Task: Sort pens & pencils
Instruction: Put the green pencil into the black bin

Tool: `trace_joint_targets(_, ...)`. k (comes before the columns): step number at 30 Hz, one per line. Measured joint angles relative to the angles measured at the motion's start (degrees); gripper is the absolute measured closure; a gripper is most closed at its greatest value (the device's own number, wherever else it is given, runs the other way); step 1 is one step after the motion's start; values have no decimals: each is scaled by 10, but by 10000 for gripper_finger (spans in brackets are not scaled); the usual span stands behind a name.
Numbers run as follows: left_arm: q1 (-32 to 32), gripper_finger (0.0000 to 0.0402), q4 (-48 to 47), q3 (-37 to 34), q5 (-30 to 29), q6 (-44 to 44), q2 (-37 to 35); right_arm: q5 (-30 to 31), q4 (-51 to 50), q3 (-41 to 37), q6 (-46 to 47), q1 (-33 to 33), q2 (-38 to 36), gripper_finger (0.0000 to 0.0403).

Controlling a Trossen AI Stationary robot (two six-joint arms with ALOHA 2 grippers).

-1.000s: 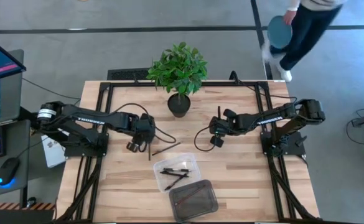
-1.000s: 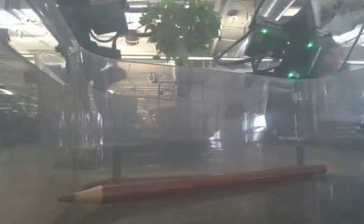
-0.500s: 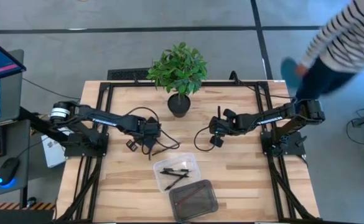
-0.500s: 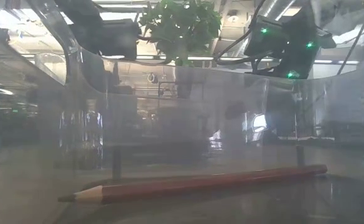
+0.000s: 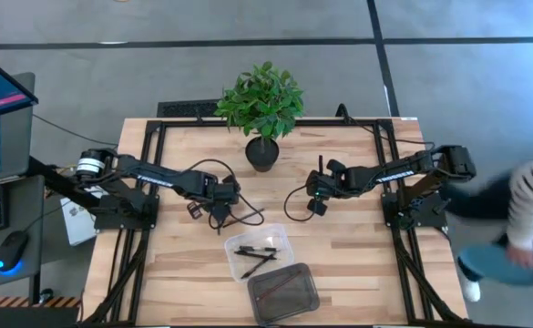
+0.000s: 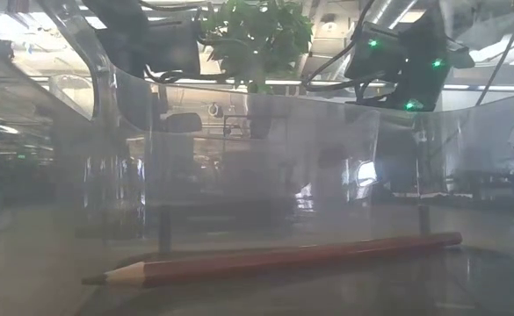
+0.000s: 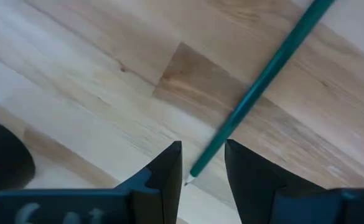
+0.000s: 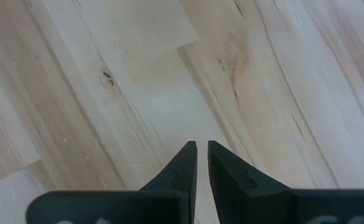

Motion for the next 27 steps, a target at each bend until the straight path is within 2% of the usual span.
trace_joint_targets(14,-22,284,-17,-3,-7,-21,0,0,0,0,0,0,0,342)
trace_joint_targets(27,-22,280,-16,-4,2,80,0,0,7,0,1,0,0,342)
